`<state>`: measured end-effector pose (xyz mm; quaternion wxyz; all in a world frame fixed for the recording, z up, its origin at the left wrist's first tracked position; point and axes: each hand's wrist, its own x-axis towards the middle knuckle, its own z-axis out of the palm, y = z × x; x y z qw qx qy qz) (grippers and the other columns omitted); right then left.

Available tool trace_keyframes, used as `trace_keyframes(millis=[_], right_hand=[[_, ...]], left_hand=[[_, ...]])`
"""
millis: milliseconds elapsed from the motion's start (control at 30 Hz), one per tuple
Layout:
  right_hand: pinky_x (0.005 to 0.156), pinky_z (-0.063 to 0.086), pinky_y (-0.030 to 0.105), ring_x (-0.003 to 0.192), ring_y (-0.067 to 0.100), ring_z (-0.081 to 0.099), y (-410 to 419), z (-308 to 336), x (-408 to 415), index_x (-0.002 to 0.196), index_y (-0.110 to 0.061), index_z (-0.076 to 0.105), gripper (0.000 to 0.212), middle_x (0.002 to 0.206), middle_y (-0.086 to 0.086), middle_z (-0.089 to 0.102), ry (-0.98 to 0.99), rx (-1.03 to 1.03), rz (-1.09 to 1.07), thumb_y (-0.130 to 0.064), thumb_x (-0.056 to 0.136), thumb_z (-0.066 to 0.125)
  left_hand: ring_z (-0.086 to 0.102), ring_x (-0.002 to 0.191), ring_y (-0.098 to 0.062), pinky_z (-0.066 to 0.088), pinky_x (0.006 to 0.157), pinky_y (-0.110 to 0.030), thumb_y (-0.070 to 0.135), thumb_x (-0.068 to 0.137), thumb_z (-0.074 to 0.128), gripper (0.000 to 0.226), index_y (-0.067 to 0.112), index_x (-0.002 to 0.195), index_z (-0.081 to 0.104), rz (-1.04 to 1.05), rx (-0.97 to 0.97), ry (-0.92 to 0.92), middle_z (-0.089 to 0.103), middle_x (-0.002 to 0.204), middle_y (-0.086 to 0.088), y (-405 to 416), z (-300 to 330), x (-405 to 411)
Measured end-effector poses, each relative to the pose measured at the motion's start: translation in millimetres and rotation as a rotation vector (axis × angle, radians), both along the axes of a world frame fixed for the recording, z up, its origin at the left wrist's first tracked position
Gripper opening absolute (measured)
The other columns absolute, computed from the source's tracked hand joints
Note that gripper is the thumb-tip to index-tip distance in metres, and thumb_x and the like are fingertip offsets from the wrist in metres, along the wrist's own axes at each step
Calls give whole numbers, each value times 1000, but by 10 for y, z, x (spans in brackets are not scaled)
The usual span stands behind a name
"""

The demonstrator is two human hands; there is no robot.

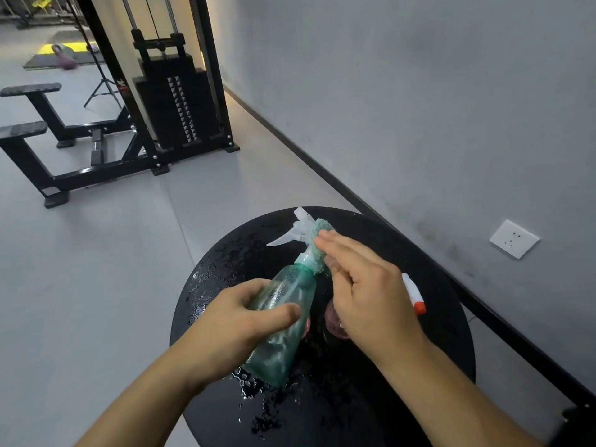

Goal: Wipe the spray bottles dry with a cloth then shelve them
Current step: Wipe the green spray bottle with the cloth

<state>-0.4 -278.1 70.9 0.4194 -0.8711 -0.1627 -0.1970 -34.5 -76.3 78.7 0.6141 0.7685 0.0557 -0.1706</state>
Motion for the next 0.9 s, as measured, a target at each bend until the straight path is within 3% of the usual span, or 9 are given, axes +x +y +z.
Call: trace_keyframes(millis=[100,233,367,533,700,800,900], right_hand=[[113,33,15,135,-7,42,40,-38,-26,135,-23,63,42,141,-12,57,68,-86,47,-3,98,56],[114,33,17,136,-8,40,34,-58,-19,136,-23,62,46,143,-14,55,72,-141,79,0,98,55],[114,35,18,135,-5,43,13,-61,16,134,-20,64,44,142,-11,57,40,-66,11,2,96,57],[115,31,16,137,-8,39,54,-102,-41,136,-21,62,48,143,-13,55,50,-147,111,4,95,57],[113,36,19,135,-6,43,23,-108,2,132,-19,66,44,141,-10,58,26,-66,41,4,95,57],[114,29,13,136,-9,40,88,-109,-79,131,-21,66,42,142,-13,56,67,-117,121,1,96,57],[115,31,17,137,-8,39,79,-122,-75,132,-21,65,43,142,-13,56,67,-151,144,0,97,56]], left_hand=[[80,87,-34,63,89,-55,43,72,84,36,28,104,79,-26,28,2,82,96,-10,1,10,-8],[77,92,-41,62,90,-58,48,60,86,47,26,101,79,-48,50,7,80,95,-14,10,58,-41],[78,88,-37,62,88,-54,45,60,85,48,22,102,79,-87,35,18,80,97,-15,28,118,-55],[76,80,-23,62,82,-45,40,64,83,39,26,100,81,-101,25,39,80,94,-12,47,130,-78],[76,80,-23,62,78,-38,42,63,84,42,24,100,81,-134,14,67,80,94,-12,70,153,-85],[76,82,-20,62,78,-36,38,64,83,39,26,101,81,-121,28,81,81,95,-10,96,139,-92],[76,80,-21,60,75,-34,31,67,82,36,26,102,81,-107,37,105,81,94,-10,99,116,-97]])
